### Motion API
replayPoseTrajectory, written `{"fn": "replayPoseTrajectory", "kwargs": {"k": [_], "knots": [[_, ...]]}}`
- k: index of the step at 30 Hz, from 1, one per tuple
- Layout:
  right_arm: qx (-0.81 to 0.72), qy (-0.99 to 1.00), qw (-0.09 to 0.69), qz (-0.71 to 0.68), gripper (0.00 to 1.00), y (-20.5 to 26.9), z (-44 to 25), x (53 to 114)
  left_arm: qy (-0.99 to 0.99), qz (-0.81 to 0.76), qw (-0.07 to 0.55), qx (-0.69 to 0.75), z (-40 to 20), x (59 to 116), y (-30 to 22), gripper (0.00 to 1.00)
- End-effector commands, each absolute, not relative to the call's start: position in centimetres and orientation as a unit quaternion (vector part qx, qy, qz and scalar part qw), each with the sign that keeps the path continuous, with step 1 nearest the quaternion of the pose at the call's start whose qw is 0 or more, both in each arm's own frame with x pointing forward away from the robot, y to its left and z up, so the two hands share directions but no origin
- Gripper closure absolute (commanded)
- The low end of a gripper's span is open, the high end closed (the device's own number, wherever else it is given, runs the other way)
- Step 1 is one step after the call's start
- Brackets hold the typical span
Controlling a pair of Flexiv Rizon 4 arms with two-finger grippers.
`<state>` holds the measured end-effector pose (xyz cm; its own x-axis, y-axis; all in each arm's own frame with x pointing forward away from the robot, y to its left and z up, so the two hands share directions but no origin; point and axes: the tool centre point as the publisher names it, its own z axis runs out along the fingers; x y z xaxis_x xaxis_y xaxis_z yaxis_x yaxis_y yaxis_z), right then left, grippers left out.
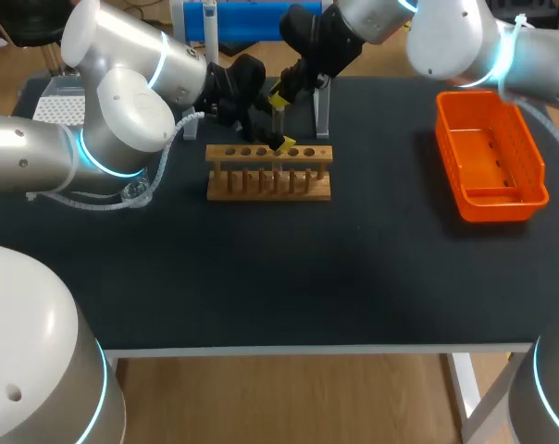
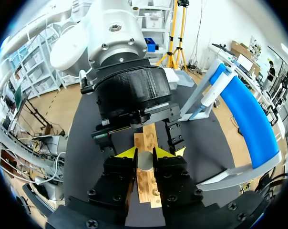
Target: Invert the test tube, pick up the pipette, mount the tip to pipette, aspirate from beaker and dispense into the tube, eject the tip, return the pipette, and cap with the stopper.
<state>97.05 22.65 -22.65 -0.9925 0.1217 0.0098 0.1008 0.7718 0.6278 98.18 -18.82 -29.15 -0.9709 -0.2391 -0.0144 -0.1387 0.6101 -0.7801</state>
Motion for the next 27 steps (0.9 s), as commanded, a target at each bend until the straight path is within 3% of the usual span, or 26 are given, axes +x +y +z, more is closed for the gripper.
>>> {"fn": "replayPoseTrajectory", "kwargs": {"k": [1, 27], "knots": [[0.062, 0.941, 0.019, 0.333, 1.00, 22.5, -23.1, 96.8, 0.896, -0.428, 0.057, -0.105, -29.1, 98.2, -18.8, 0.00], [0.062, 0.933, 0.043, 0.351, 1.00, 22.1, -21.0, 97.3, 0.896, -0.428, 0.057, -0.105, -29.1, 98.2, -18.8, 0.00]]}}
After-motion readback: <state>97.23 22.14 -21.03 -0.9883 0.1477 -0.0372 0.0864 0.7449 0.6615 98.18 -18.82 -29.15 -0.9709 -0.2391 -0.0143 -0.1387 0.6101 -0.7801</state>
